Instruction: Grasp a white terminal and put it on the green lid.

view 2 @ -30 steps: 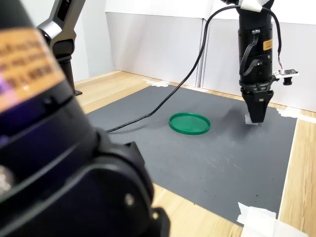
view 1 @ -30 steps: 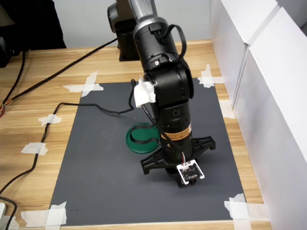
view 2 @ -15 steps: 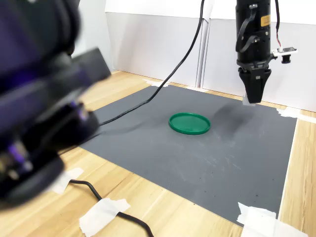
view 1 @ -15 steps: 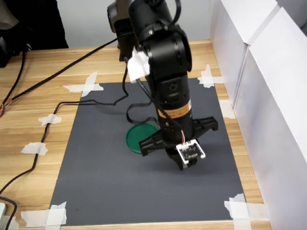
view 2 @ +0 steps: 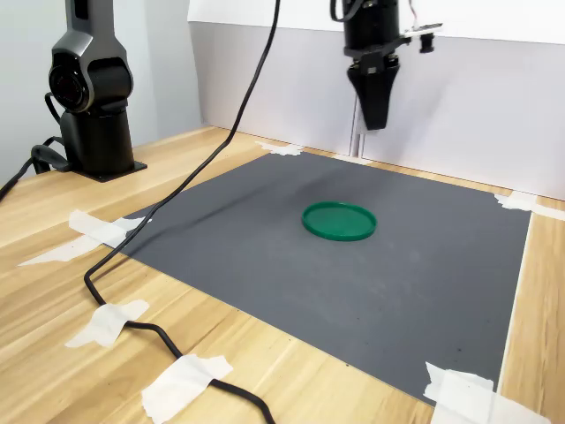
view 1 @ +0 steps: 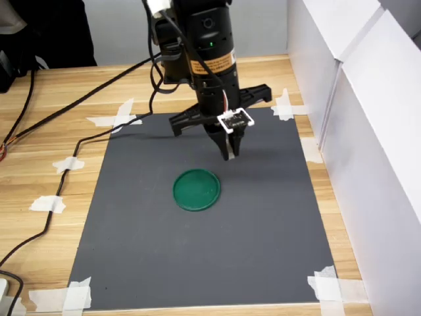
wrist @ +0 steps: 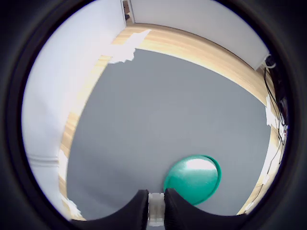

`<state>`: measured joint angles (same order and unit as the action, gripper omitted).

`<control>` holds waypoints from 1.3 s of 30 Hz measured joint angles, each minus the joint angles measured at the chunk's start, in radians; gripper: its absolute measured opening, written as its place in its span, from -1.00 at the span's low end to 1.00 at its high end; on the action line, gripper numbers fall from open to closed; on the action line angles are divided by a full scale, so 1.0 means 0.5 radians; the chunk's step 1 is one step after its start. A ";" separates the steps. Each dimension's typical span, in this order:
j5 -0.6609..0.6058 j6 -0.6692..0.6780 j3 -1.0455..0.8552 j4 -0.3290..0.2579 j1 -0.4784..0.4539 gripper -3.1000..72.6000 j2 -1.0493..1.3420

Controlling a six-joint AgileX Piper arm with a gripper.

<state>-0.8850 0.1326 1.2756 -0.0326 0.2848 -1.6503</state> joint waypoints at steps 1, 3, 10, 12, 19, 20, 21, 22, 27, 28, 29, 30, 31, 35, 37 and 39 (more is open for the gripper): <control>0.042 0.002 -0.067 0.025 -0.026 -0.69 0.028; 0.110 0.002 -0.164 0.050 -0.080 -0.69 0.063; 0.304 0.031 -0.340 0.065 -0.267 -0.69 0.069; 0.348 0.068 -0.345 0.076 -0.305 -0.69 0.049; 0.433 0.217 -0.348 0.043 -0.326 -0.65 -0.093; 0.447 0.240 -0.348 0.024 -0.326 -0.62 -0.107; 0.459 0.261 -0.348 0.004 -0.326 -0.58 -0.120; 0.468 0.288 -0.348 -0.012 -0.326 -0.53 -0.127; 0.551 0.355 -0.348 -0.066 -0.326 -0.08 -0.161; 0.564 0.360 -0.348 -0.069 -0.326 0.04 -0.168; 0.573 0.360 -0.348 -0.071 -0.326 0.15 -0.175; 0.583 0.360 -0.348 -0.073 -0.326 0.25 -0.177; 0.594 0.360 -0.348 -0.073 -0.326 0.35 -0.179; 0.601 0.343 -0.348 -0.078 -0.326 0.57 -0.170; 0.604 0.334 -0.354 -0.092 -0.326 0.60 -0.131; 0.635 0.341 -0.397 -0.139 -0.326 0.61 -0.033</control>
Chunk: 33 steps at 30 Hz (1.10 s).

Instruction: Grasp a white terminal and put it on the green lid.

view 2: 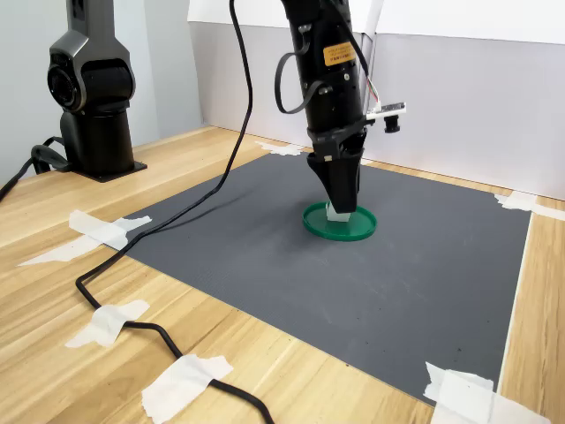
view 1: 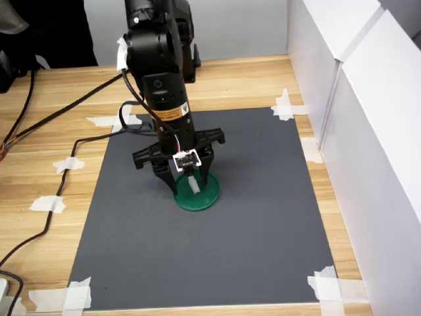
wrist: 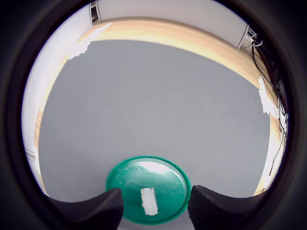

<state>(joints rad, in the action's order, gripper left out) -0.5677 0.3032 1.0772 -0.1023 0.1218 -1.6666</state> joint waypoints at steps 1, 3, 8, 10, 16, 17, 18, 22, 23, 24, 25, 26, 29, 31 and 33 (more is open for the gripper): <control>0.035 0.010 -0.034 -0.035 0.000 0.61 0.064; 0.123 0.030 -0.123 -0.097 0.000 0.61 0.209; 0.282 0.051 -0.391 -0.125 0.000 0.47 0.602; 0.307 0.057 -0.492 -0.102 0.000 0.33 0.791; 0.292 0.082 -0.634 -0.071 0.000 -0.19 1.369; 0.276 0.087 -0.639 -0.071 0.000 -0.27 1.441; 0.257 0.087 -0.647 -0.071 0.000 -0.36 1.528; 0.228 0.088 -0.718 -0.092 0.000 -0.62 1.826; 0.230 0.088 -0.755 -0.095 0.000 -0.66 1.891; 0.232 0.088 -0.799 -0.095 0.000 -0.70 1.954; 0.234 0.088 -0.838 -0.093 0.000 -0.72 2.003; 0.236 0.088 -0.892 -0.093 0.000 -0.73 2.063; 0.241 0.088 -1.073 -0.093 0.000 -0.75 2.247; 0.271 0.089 -1.205 -0.093 0.000 -0.75 2.355; 0.312 0.089 -1.326 -0.093 0.000 -0.75 2.471</control>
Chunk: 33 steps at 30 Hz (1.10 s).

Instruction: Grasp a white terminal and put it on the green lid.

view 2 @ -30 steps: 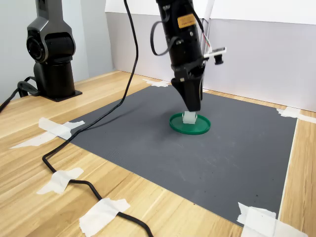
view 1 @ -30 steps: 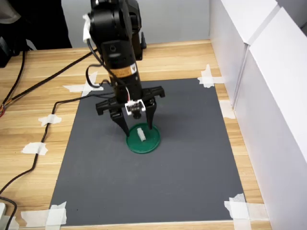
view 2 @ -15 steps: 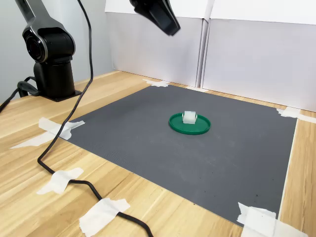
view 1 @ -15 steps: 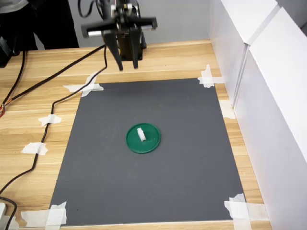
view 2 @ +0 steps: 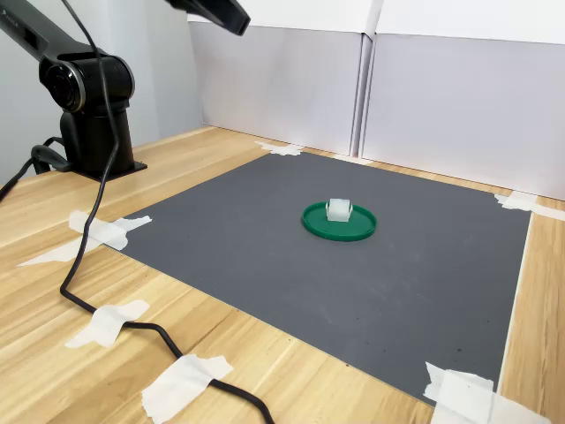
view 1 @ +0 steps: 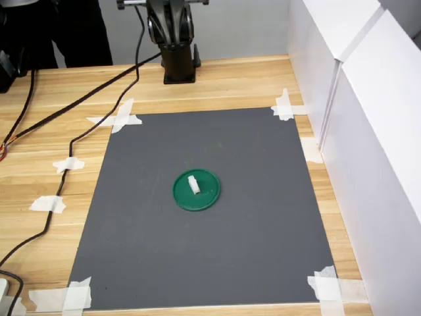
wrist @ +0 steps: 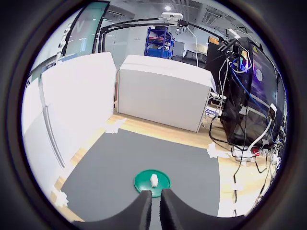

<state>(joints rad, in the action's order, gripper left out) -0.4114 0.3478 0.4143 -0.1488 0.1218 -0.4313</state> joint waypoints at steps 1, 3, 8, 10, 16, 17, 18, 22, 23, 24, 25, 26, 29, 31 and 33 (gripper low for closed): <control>0.020 0.000 -0.067 0.000 0.000 -0.75 0.057; 0.063 0.000 -0.194 0.000 0.000 -0.75 0.166; 0.119 0.000 -0.440 -0.002 0.000 -0.75 0.429; 0.124 0.000 -0.516 -0.002 0.000 -0.75 0.519; 0.126 0.000 -0.610 -0.002 0.000 -0.75 0.705; 0.126 0.000 -0.610 -0.002 0.000 -0.75 0.720; 0.126 0.000 -0.610 -0.002 0.000 -0.75 0.729; 0.121 0.000 -0.610 -0.002 0.000 -0.75 0.740; 0.116 0.000 -0.610 -0.002 0.000 -0.75 0.740; 0.107 0.000 -0.610 -0.002 0.000 -0.75 0.740; 0.098 0.000 -0.610 -0.002 0.000 -0.75 0.740; 0.083 0.000 -0.610 -0.002 0.000 -0.75 0.740; 0.058 0.000 -0.610 -0.002 0.000 -0.75 0.740; 0.058 0.000 -0.610 -0.002 0.000 -0.75 0.740; 0.058 0.000 -0.610 -0.002 0.000 -0.75 0.740</control>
